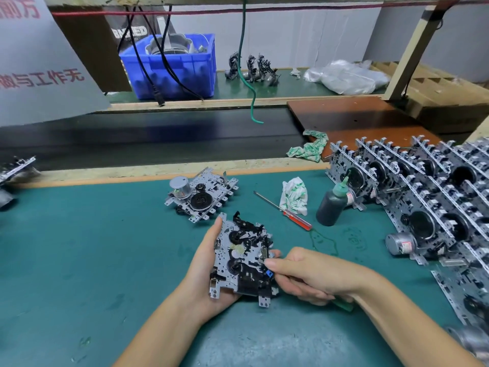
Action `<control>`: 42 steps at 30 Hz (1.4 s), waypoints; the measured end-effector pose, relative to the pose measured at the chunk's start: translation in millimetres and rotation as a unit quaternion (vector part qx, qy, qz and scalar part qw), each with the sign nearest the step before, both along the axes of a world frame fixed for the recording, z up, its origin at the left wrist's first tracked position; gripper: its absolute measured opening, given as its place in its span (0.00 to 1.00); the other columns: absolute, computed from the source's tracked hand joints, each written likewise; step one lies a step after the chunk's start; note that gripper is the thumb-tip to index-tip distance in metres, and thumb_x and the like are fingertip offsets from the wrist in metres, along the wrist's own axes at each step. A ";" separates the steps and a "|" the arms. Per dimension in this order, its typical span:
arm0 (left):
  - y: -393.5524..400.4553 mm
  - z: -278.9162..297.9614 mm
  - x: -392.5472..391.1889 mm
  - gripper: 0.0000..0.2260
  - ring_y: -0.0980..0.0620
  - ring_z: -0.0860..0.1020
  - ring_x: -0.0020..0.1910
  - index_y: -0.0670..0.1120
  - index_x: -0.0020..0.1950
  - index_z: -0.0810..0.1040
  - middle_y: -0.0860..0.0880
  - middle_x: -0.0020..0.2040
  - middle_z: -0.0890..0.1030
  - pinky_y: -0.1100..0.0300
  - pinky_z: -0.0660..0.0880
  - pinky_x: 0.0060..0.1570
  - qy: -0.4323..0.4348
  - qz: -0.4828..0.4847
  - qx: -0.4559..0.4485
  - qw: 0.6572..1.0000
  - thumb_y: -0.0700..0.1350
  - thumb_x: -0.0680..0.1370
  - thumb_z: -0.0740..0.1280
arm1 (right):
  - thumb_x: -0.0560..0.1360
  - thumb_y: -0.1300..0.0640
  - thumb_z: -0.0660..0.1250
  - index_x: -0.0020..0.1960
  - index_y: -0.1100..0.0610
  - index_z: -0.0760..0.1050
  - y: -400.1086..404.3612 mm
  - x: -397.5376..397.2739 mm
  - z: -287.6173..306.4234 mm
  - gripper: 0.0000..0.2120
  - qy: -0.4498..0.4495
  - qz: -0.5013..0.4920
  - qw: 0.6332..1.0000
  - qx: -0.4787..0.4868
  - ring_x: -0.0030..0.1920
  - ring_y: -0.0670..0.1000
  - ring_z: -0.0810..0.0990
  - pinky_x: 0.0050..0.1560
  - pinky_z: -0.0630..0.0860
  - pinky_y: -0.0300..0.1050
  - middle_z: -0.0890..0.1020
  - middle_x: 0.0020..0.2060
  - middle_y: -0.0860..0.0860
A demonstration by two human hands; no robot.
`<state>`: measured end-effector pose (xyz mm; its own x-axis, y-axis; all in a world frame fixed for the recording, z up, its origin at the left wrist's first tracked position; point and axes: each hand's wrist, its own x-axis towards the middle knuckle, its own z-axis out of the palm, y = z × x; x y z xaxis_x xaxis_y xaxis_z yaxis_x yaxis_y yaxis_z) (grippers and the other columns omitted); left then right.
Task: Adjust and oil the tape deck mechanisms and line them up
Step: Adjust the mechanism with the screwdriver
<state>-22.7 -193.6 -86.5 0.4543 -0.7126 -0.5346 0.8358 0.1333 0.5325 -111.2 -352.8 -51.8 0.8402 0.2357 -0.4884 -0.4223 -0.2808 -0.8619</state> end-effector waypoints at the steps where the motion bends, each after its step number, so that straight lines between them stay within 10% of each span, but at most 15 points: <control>1: -0.2 -0.5 -0.2 0.32 0.39 0.81 0.53 0.37 0.52 0.83 0.34 0.57 0.80 0.47 0.74 0.54 -0.001 0.000 -0.001 1.000 0.65 0.73 0.59 | 0.82 0.51 0.52 0.17 0.52 0.66 -1.0 -0.6 -0.5 0.34 0.003 -0.003 1.000 0.005 0.13 0.45 0.55 0.17 0.55 0.35 0.59 0.11 0.47; 16: 6.5 4.7 -0.4 0.34 0.42 0.81 0.54 0.39 0.56 0.82 0.39 0.60 0.79 0.50 0.79 0.52 0.041 -0.025 -0.056 0.997 0.67 0.74 0.55 | 0.72 0.47 0.70 0.39 0.54 0.73 -6.1 2.2 -22.1 0.11 -0.179 -0.194 0.960 -0.095 0.16 0.45 0.62 0.20 0.59 0.34 0.73 0.20 0.51; 42: 9.9 8.1 -5.5 0.34 0.40 0.82 0.52 0.38 0.52 0.83 0.38 0.59 0.80 0.46 0.75 0.54 0.049 -0.021 -0.048 0.997 0.67 0.75 0.56 | 0.69 0.50 0.73 0.37 0.51 0.78 -7.3 -0.8 -22.2 0.07 -0.235 -0.166 0.954 -0.087 0.22 0.46 0.68 0.28 0.64 0.33 0.71 0.18 0.47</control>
<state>-28.2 -183.8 -78.4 0.3721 -0.7796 -0.5037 0.8890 0.1433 0.4349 -112.0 -360.1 -74.0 0.9902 -0.1316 -0.0473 -0.0916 -0.3551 -0.9303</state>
